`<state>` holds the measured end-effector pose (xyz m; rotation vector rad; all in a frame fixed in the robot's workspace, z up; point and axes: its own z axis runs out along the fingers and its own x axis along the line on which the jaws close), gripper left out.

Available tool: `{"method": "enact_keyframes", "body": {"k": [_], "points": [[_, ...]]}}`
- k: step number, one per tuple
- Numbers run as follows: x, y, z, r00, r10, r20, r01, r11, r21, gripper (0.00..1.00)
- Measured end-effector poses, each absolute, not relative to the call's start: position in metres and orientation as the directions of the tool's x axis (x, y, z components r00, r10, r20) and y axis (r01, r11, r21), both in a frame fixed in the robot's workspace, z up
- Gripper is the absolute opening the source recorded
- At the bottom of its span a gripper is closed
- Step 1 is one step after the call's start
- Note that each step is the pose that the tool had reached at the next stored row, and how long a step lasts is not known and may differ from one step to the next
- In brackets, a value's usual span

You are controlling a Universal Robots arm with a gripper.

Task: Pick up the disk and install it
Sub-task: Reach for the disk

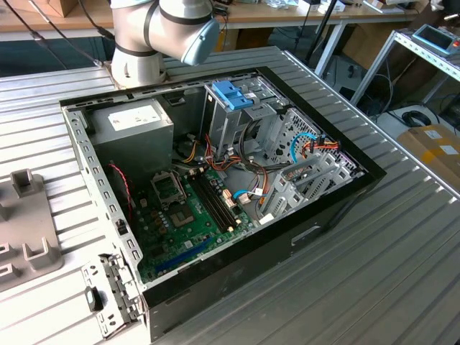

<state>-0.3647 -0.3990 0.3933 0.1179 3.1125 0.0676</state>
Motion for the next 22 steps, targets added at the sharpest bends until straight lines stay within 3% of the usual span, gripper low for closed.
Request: {"method": "enact_keyframes", "body": {"k": [22], "points": [[-0.3743, -0.399, 0.3933, -0.997, 0.076, -0.024, 0.075, 0.996, 0.044, 0.1]]}}
